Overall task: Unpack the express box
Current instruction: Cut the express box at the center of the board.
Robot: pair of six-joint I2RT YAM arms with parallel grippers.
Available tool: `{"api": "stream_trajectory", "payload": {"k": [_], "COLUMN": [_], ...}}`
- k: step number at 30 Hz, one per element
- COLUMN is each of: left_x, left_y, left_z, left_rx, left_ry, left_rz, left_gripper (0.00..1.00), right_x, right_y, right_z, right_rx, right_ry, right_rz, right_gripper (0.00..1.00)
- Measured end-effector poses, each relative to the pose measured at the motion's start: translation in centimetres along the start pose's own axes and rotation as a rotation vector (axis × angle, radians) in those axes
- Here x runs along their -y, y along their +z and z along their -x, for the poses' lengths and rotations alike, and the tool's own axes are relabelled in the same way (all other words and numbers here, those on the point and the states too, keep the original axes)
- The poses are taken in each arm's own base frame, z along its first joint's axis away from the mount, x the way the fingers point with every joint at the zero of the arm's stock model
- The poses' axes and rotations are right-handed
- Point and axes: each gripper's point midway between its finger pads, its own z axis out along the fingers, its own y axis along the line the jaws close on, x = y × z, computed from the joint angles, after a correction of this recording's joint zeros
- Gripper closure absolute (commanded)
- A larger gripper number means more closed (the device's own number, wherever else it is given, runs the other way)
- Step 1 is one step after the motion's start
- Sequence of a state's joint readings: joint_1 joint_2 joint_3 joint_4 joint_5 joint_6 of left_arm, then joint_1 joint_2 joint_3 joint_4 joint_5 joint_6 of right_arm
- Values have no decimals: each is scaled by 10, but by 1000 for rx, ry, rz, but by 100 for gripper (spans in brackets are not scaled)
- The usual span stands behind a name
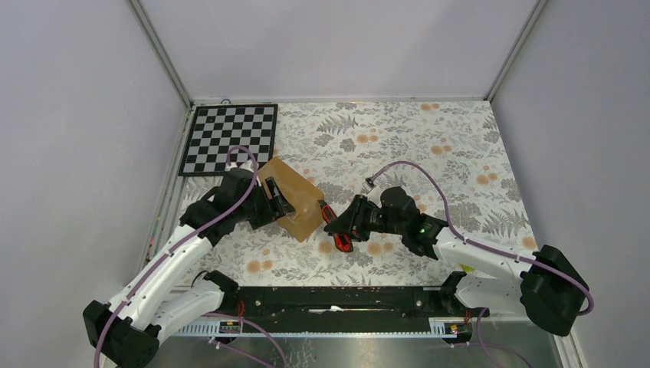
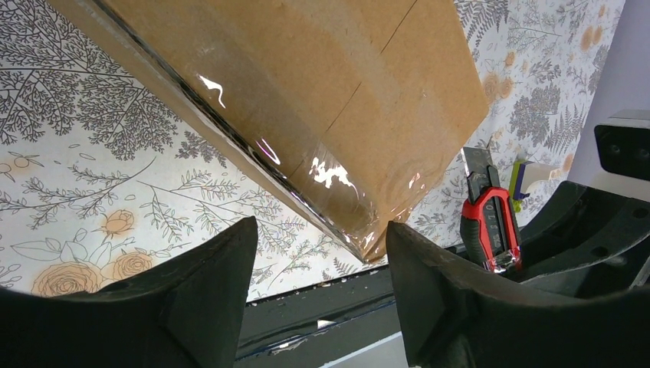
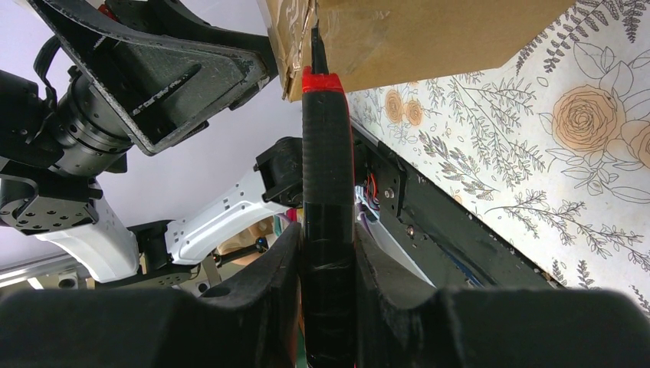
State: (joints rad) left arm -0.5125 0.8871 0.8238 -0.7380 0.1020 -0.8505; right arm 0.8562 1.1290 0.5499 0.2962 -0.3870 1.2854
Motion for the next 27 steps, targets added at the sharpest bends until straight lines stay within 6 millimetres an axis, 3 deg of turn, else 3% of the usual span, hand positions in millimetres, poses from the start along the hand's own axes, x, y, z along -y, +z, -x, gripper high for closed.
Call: {"api": "stream_trajectory", "payload": {"k": [27], "left_x": [0], "left_y": [9], "left_z": [-1], "left_rx": [-11], "left_ry": [1], "left_rz": [-1], "left_gripper": [37], "right_x": [-1], "right_y": [9], "right_z": [-6], "right_rx": [-62], "right_ry": [4], "right_rz": [43], "right_gripper": [100]}}
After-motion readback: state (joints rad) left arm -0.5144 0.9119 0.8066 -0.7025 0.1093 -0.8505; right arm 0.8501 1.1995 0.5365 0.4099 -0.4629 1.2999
